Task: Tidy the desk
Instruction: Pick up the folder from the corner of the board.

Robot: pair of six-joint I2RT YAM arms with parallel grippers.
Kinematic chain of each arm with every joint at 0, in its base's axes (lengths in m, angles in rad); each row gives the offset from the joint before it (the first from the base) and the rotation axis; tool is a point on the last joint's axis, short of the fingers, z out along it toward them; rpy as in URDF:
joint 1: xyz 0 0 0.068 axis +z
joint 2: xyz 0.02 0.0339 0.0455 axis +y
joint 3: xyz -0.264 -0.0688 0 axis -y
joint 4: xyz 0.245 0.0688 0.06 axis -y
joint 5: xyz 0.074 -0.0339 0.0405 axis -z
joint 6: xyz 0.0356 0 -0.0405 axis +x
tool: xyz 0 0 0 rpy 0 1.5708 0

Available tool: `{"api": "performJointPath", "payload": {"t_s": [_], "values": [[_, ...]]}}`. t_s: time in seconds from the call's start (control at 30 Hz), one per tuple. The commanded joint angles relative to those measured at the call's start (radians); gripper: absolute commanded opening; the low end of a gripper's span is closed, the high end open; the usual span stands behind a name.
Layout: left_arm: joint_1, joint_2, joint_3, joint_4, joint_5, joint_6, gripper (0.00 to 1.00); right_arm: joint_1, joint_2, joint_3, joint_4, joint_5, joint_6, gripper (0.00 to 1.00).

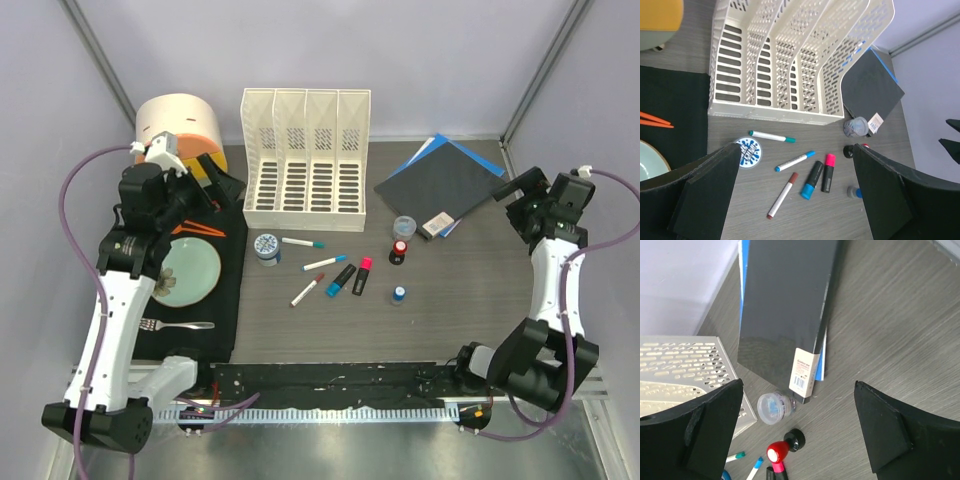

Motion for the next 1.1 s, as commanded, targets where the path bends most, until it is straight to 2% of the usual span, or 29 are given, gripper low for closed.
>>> {"api": "performJointPath", "payload": {"t_s": [0.0, 0.2, 0.47, 0.7, 1.07], "values": [[-0.046, 0.031, 0.047, 0.026, 0.067, 0.03, 1.0, -0.062, 0.056, -0.07, 0.087, -0.191, 0.041, 0.97], [-0.163, 0.064, 0.051, 0.023, -0.017, 0.075, 1.0, -0.082, 0.145, -0.188, 0.248, -0.273, 0.079, 0.94], [-0.277, 0.133, 0.082, 0.026, -0.085, 0.115, 1.0, -0.082, 0.223, -0.194, 0.363, -0.281, 0.105, 0.94], [-0.295, 0.18, 0.096, 0.038, -0.085, 0.121, 1.0, -0.078, 0.344, -0.168, 0.486, -0.252, 0.174, 0.91], [-0.295, 0.185, 0.064, 0.074, -0.1, 0.124, 1.0, -0.022, 0.554, 0.0, 0.515, -0.174, 0.122, 0.89]]}}
